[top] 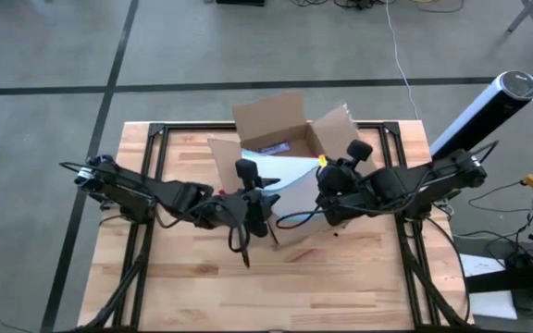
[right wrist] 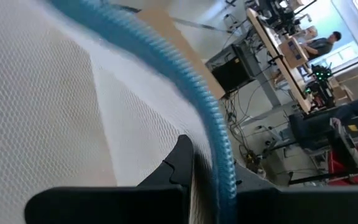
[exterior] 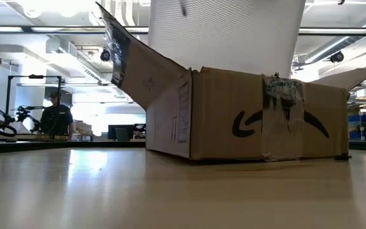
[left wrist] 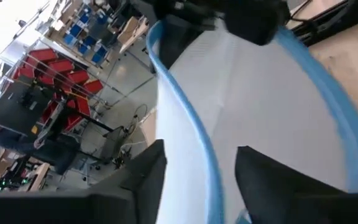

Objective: Unpack boxes
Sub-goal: Open the transparent blue transparent zip bag

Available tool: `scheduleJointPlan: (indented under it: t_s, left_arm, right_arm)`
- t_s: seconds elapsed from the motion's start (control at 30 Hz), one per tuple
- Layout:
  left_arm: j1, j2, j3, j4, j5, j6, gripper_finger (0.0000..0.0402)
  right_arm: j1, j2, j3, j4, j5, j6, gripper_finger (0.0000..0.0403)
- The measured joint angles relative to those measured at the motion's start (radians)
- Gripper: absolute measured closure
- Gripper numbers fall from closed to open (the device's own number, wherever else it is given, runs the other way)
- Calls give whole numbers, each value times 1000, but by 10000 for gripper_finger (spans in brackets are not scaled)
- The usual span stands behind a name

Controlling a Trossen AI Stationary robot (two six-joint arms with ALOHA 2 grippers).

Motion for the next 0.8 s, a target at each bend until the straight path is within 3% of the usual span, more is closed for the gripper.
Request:
scheduleJointPlan:
  t_s: [0.2,0.33,0.57,0.8]
  left_arm:
    - [-45,-16,0,72,0,69,178]
    - [-81,-28,2,66,0,33,170]
    - [-95,-2,-56,9,182,-159,188]
    - [-65,54,-168,52,209,-266,209]
  right_arm:
    - [0,-6,14,-85,16,60,403]
    - [-2,-6,14,-193,23,164,403]
    - [4,-26,14,-212,28,200,403]
    - [9,-37,14,-211,32,209,403]
